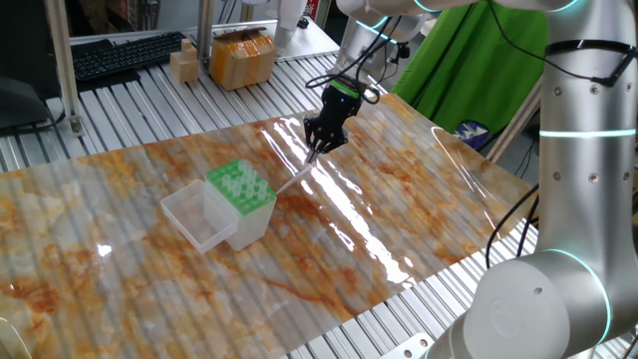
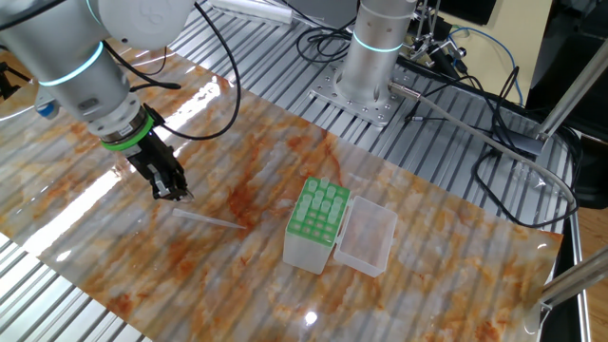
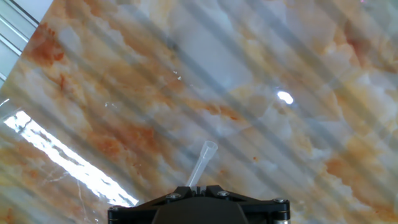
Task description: Insert a large pipette tip into the holder for large pipette tips
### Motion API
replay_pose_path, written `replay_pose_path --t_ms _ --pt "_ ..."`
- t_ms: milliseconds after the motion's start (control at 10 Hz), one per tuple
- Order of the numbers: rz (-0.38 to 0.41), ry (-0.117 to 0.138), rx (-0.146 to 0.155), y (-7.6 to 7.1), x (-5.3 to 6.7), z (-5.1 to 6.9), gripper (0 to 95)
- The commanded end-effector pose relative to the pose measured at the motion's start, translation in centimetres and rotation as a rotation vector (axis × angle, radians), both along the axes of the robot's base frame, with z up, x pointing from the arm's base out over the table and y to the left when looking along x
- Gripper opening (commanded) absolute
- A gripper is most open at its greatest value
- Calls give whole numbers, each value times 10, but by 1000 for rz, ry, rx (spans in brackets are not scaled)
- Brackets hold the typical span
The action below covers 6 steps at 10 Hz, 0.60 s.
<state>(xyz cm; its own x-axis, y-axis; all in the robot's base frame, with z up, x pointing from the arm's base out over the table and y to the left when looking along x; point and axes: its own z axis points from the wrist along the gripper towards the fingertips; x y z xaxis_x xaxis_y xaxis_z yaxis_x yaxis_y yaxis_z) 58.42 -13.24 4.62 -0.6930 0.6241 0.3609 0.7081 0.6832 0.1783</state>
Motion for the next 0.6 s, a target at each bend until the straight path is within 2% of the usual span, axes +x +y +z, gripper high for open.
replay_pose_path --t_ms 100,300,400,500,600 --pt "-18 6 -2 0 -1 0 0" --pt "-25 35 2 0 -1 0 0" --pt "-21 43 14 0 -1 0 0" --pt "-22 59 50 0 -1 0 0" --pt "-15 83 53 0 -1 0 0"
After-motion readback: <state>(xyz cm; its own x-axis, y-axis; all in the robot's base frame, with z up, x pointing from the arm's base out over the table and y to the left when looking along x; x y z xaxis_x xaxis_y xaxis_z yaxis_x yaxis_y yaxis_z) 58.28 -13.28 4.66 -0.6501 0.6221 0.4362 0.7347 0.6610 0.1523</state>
